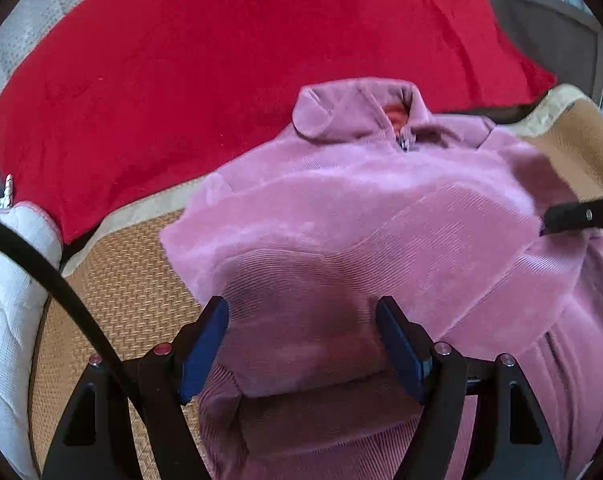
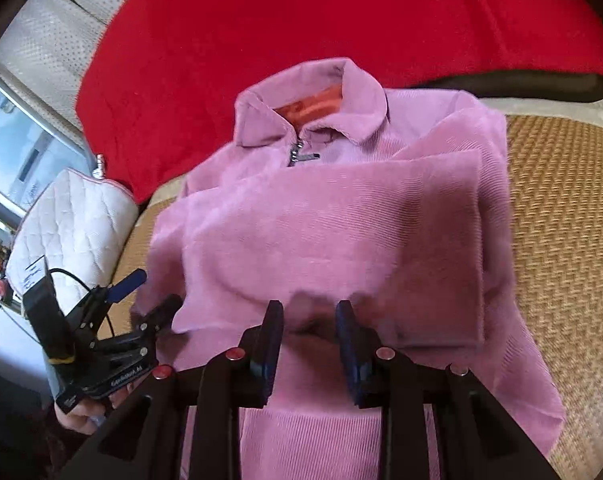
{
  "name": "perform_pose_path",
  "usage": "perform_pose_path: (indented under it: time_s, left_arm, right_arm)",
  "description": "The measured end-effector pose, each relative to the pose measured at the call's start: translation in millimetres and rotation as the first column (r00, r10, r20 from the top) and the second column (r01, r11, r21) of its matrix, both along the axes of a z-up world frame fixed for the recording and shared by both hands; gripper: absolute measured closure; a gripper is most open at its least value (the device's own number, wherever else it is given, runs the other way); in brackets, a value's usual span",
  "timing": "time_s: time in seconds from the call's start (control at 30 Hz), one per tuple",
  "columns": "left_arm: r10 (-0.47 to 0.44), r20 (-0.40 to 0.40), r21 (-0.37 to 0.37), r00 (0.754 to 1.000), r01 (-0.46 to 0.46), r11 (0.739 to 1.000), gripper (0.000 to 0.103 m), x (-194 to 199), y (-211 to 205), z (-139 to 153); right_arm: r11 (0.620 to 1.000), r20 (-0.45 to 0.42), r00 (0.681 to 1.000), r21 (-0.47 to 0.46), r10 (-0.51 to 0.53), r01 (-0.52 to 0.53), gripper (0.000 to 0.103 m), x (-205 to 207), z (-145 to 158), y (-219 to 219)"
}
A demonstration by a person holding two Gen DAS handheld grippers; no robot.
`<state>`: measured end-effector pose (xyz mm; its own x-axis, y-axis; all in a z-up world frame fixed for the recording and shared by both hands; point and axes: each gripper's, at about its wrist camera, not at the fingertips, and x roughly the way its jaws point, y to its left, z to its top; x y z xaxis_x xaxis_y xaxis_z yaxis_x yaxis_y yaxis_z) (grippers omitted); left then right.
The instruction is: Fold large clothes
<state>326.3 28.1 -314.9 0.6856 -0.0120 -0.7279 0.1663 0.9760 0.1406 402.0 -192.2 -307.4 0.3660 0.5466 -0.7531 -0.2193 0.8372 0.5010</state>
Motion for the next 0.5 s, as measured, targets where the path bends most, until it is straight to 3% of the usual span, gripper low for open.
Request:
perform_pose_path:
  time_s: [0.13, 0.27, 0.5]
  left_arm:
    - [-0.004, 0.009, -0.049, 1.000, 0.005, 0.999, 0.026, -12.2, 9.4, 5.3]
    - [-0.008, -0.065, 0.017, 0.998, 0.009, 1.000, 0.026, -10.3, 7.5, -15.0]
    - [0.001, 0.015, -0.025, 1.000, -0.001, 1.000, 0.026, -30.4, 27.0, 8.3]
  right_arm:
    - [1.000, 0.006, 1.000, -0.003, 0.022, -0.022, 0.072, -15.8, 0.0, -1.5]
    - [0.997, -0.042, 0.998, -0.069, 0.040, -0.042, 0.071, -16.3, -19.8, 6.8]
    - [0.999, 0.014, 0.999, -0.021, 0.042, -0.042, 0.071, -28.9, 9.0, -3.4]
